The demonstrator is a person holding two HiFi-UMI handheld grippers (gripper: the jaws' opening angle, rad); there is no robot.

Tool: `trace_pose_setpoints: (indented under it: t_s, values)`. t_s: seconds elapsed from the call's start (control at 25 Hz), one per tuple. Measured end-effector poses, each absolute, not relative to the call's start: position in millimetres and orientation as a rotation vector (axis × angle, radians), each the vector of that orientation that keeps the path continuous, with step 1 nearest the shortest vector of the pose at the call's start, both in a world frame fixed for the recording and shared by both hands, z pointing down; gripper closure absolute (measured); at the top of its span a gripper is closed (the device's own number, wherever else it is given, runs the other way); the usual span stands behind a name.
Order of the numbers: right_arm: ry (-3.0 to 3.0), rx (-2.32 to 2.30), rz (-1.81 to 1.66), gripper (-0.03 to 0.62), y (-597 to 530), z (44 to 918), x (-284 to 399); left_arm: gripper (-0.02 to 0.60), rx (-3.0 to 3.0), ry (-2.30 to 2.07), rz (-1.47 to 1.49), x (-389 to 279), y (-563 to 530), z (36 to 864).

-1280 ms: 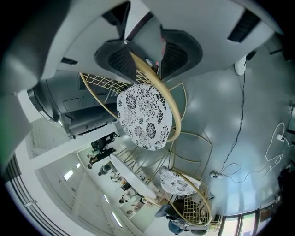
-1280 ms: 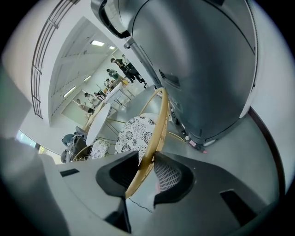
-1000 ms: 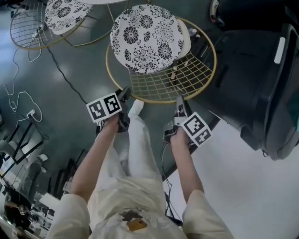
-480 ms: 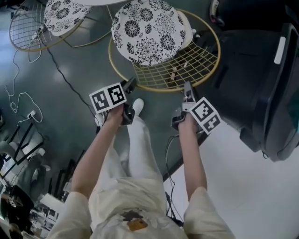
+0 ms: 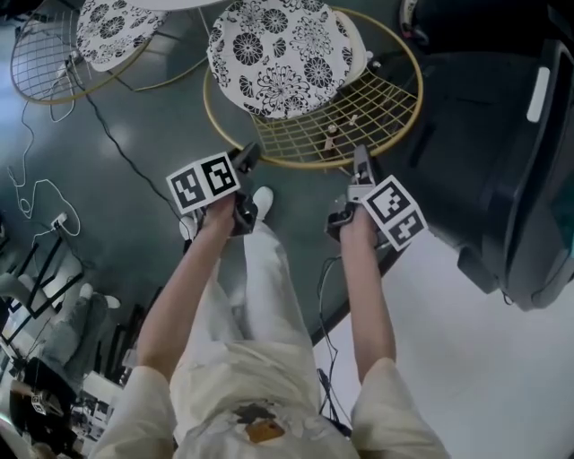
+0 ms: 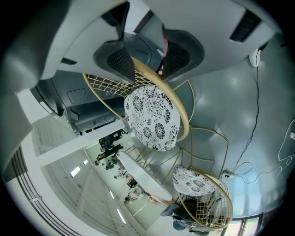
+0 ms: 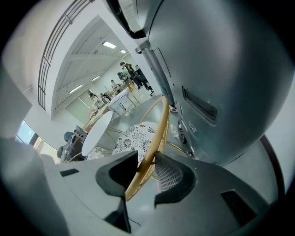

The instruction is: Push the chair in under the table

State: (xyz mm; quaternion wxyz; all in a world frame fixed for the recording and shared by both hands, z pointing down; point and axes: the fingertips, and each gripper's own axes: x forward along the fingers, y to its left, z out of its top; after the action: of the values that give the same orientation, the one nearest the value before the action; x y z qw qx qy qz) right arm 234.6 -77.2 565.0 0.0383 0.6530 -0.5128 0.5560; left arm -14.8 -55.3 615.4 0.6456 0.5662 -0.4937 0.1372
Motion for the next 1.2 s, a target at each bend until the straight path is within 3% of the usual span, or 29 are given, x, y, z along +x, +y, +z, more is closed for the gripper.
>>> trace_pose_setpoints:
  t_s: [1.2]
  values:
    - [-1.620, 2.108, 1.457, 0.461, -29.5, 555.1, 203.2, 0.391, 1.373, -0.948, 0.289, -26.8, -12.2, 618.3]
